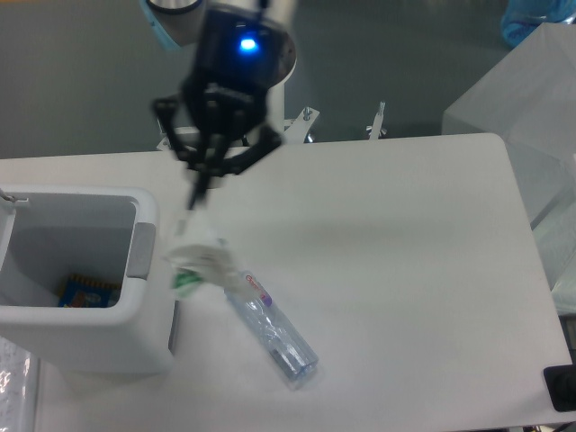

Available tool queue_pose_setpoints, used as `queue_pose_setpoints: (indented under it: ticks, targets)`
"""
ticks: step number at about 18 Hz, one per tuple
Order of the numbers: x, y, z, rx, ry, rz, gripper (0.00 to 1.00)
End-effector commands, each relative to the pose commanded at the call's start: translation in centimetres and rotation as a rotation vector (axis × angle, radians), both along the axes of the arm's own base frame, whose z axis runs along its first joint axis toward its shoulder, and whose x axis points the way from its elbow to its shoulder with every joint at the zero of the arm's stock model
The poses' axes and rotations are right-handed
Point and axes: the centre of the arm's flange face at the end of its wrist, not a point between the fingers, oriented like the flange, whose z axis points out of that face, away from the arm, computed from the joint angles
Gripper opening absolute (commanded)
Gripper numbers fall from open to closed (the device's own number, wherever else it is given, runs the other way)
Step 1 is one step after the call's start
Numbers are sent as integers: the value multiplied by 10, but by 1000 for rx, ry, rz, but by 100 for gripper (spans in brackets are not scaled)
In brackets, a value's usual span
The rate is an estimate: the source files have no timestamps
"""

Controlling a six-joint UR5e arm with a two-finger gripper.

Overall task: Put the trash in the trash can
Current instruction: 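Carry the held wrapper over the white trash bin and lower it in, then open the gripper to drop the wrapper into the bin and rise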

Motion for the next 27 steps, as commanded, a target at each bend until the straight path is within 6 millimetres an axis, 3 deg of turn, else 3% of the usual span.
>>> queue_pose_setpoints:
  ticks: [6,13,15,16,18,19,20,24,27]
  targets:
    - [37,5,-25,-28,104,-163,0]
    - [90,33,-51,-58,67,-270,0]
    - [97,33,-52,-63,52,-271,15]
    - [99,32,-58,-71,44,-272,31]
    - [101,29,-65,-80,45,-279,81]
    - [101,28,-63,-80,46,-277,93]
    - [100,28,-62,-80,40,-269,100]
    - [102,17,-32,-46,41,-224,100]
    - [65,7,-23,-43,18,-120,100]
